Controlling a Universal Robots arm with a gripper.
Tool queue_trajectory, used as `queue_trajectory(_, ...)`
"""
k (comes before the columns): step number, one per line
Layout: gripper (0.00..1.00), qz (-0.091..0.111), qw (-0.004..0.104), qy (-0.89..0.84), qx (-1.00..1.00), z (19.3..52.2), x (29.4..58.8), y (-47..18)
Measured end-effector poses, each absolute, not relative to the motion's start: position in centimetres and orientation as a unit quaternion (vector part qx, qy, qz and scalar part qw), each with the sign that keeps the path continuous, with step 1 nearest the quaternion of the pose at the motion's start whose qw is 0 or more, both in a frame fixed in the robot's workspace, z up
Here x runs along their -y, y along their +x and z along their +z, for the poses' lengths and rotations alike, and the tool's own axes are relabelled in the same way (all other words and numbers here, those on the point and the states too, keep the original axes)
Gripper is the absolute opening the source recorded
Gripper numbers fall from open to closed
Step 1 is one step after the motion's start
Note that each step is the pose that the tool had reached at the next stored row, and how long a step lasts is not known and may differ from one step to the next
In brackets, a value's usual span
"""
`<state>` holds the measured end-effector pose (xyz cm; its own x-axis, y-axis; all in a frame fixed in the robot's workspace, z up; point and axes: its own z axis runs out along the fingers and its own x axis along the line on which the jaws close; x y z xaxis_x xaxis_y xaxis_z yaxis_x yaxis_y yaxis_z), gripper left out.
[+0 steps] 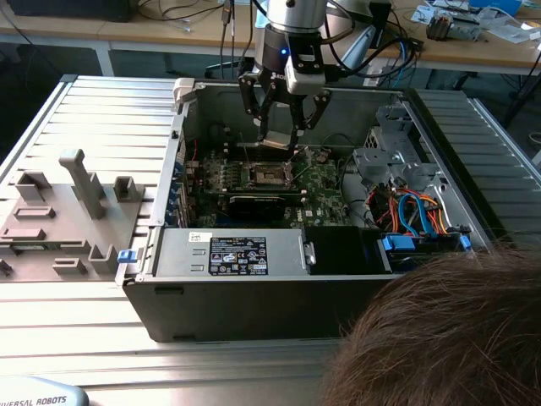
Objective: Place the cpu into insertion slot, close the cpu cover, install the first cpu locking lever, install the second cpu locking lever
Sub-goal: 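Place the cpu into insertion slot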
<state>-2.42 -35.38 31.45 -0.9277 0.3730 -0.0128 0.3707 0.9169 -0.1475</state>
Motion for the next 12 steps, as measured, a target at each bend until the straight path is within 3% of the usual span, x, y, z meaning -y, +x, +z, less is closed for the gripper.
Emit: queue_trajectory(12, 0.55, 0.075, 0.008, -0.196, 0.978, 31.45, 35.38, -2.41)
